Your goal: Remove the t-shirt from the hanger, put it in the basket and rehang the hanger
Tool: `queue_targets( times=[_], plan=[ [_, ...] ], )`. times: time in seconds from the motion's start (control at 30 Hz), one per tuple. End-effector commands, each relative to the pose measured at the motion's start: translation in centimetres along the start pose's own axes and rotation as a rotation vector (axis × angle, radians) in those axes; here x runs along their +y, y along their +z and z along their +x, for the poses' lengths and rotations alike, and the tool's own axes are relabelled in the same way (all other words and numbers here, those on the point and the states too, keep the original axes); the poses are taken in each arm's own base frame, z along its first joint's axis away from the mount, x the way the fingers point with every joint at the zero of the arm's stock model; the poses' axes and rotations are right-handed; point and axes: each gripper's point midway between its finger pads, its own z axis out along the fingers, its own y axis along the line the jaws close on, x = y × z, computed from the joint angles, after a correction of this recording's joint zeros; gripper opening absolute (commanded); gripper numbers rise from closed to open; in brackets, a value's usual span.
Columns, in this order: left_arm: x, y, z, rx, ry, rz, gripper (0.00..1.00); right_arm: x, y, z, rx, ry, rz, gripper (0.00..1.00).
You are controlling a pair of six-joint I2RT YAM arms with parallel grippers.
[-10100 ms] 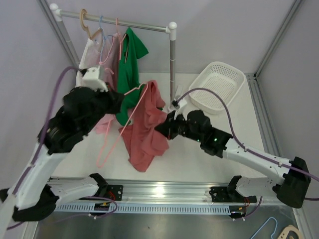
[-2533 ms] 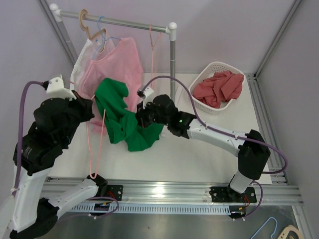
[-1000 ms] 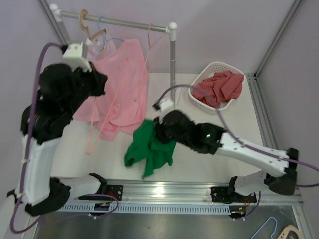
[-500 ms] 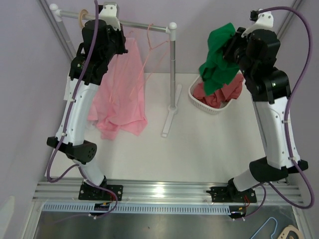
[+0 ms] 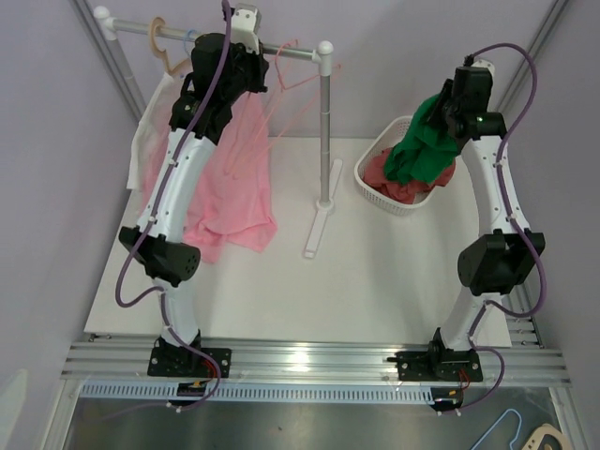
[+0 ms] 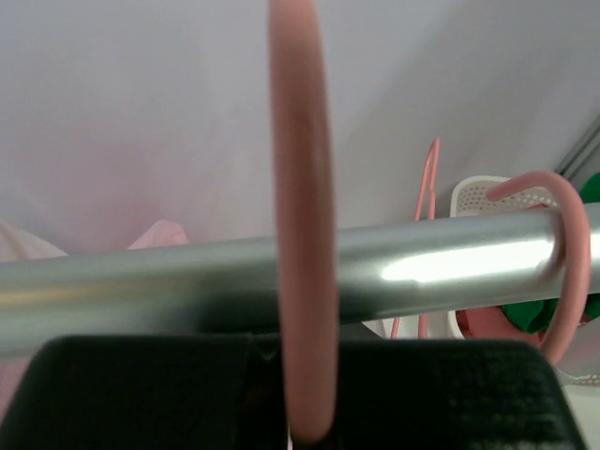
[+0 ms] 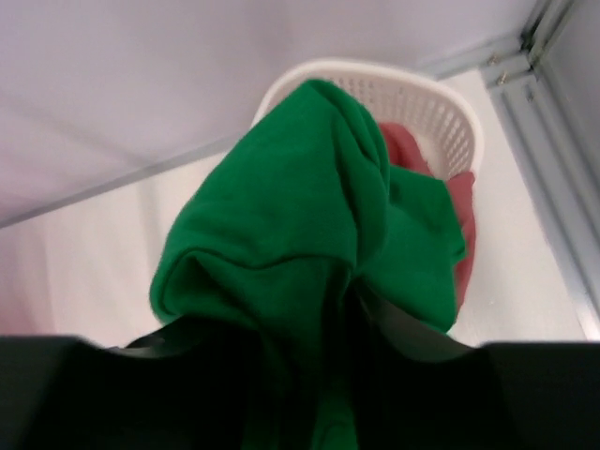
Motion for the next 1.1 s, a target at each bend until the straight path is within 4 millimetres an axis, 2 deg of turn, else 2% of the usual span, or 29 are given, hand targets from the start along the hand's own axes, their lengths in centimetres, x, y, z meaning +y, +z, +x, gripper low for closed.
queue_targets(
  times=[0.0,0.03,0.07,0.1,0.13,0.17,0.2,0.23,0.27,0.33,0.37,0.4,0.43,0.47,0.5,0.57,0.6,0.77,0.8,0.83,0.87,0.9,0.93,0.97,1.0,1.03,1.07],
  plan=[
    [-1.4,-0.2,-3.4,-0.113,0.018,0.09,0.01,1.1,0.5,-0.6,-0.038,0.036,-0.026,0.46],
    [-1.7,0.2,-2.9,-0.103,0.015,0.103,0.01,1.0,0.1,-1.1,-0.059,0.042,-0.021,0.58],
    [-1.7,0.4,-2.5,-0.096,0.014,0.106,0.01,0.9,-0.1,-1.2,-0.067,0.047,-0.021,0.74],
    [-1.7,0.6,-2.1,-0.084,0.012,0.106,0.01,0.7,0.0,-0.4,-0.058,0.045,-0.017,0.99],
    [-1.7,0.6,-1.9,-0.08,0.013,0.103,0.01,0.8,-0.4,-0.8,-0.074,0.047,-0.028,0.99],
    [-1.7,0.4,-2.1,-0.082,0.013,0.1,0.06,0.9,-1.0,-1.3,-0.086,0.047,-0.039,0.99],
    [-1.4,0.5,-1.3,-0.061,0.01,0.087,0.11,1.0,-1.3,-1.5,-0.09,0.045,-0.043,0.99],
    [-1.3,0.3,-1.2,-0.059,0.011,0.082,0.2,1.1,-1.5,-1.7,-0.092,0.045,-0.049,1.0],
    [-1.3,-0.9,-2.4,-0.079,0.011,0.079,0.26,1.5,-1.7,-1.7,-0.089,0.044,-0.069,1.0],
    [-1.0,-1.7,-1.7,-0.055,0.017,0.066,0.3,1.8,-2.0,-1.9,-0.088,0.041,-0.089,1.0],
    [-1.0,-3.8,-3.8,-0.098,0.02,0.061,0.41,2.2,-2.2,-1.9,-0.086,0.038,-0.105,1.0],
    [-0.9,-3.9,-2.2,-0.061,0.021,0.061,0.46,2.4,-2.3,-1.9,-0.085,0.037,-0.112,0.99],
    [-1.0,-4.9,-3.2,-0.093,0.026,0.064,0.53,2.6,-2.4,-2.0,-0.085,0.038,-0.121,1.0],
    [-1.1,-5.9,-3.9,-0.108,0.027,0.068,0.65,2.8,-2.6,-2.0,-0.084,0.037,-0.13,0.99],
    [-1.2,-7.5,-4.8,-0.127,0.028,0.076,0.69,3.4,-2.8,-2.0,-0.082,0.036,-0.148,1.0],
    [-1.1,-9.1,-5.7,-0.138,0.038,0.074,0.75,3.8,-3.0,-1.9,-0.08,0.033,-0.161,0.99],
    [-1.0,-10.3,-6.5,-0.15,0.045,0.071,0.77,4.0,-3.2,-1.9,-0.08,0.032,-0.17,0.99],
    [0.7,-13.5,-7.0,-0.147,0.054,0.062,0.8,5.2,-3.6,-1.3,-0.062,0.018,-0.202,1.0],
    [1.1,-13.4,-5.6,-0.118,0.054,0.055,0.8,5.4,-3.7,-1.2,-0.059,0.018,-0.209,1.0],
    [2.1,-15.2,-6.7,-0.155,0.059,0.028,0.8,5.5,-3.6,-1.0,-0.053,0.018,-0.213,0.99],
    [2.6,-15.8,-6.8,-0.169,0.048,0.015,0.81,5.6,-3.7,-0.9,-0.05,0.019,-0.22,0.99],
    [3.0,-15.5,-5.6,-0.16,0.034,0.022,0.82,5.7,-3.7,-0.8,-0.047,0.021,-0.223,0.99],
    [4.4,-16.4,-6.0,-0.177,0.005,-0.003,0.83,5.9,-3.8,-0.8,-0.046,0.022,-0.23,0.99],
    [5.1,-16.3,-5.7,-0.171,-0.007,-0.011,0.84,6.1,-3.9,-0.8,-0.045,0.021,-0.238,0.99],
    [5.5,-16.1,-5.2,-0.16,-0.015,-0.009,0.84,6.2,-4.0,-0.7,-0.044,0.02,-0.239,0.99],
    [7.0,-15.9,-4.9,-0.15,-0.031,-0.039,0.83,6.2,-4.0,-0.8,-0.045,0.02,-0.241,0.99],
    [7.8,-15.1,-4.2,-0.131,-0.045,-0.048,0.83,6.3,-4.1,-0.7,-0.043,0.02,-0.247,0.99]
  ],
)
